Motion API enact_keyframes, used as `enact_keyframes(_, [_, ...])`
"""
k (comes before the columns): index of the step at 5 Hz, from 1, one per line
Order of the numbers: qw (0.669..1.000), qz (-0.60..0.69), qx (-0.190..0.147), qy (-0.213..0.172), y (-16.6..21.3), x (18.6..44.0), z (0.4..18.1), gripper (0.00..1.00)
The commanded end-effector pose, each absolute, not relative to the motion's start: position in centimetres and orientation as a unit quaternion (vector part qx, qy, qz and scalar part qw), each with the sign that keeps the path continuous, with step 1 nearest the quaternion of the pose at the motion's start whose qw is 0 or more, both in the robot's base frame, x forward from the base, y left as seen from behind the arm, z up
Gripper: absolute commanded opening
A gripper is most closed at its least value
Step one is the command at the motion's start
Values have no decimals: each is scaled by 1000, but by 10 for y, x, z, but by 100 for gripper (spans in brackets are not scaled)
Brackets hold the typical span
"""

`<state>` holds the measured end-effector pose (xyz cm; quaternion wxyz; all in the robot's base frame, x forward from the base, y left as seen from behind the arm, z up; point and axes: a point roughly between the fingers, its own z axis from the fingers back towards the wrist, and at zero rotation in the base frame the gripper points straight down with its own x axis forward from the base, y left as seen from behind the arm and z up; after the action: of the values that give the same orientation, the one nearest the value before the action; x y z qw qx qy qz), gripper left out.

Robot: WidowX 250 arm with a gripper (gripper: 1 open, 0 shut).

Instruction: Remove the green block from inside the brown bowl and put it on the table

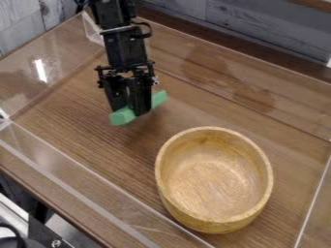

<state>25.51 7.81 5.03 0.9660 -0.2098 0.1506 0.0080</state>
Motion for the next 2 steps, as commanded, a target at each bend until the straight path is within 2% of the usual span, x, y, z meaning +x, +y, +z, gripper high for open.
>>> enact_keyframes(1, [970,3,-205,130,83,264,61,0])
enact_keyframes(2, [969,2,-208,133,83,265,61,0])
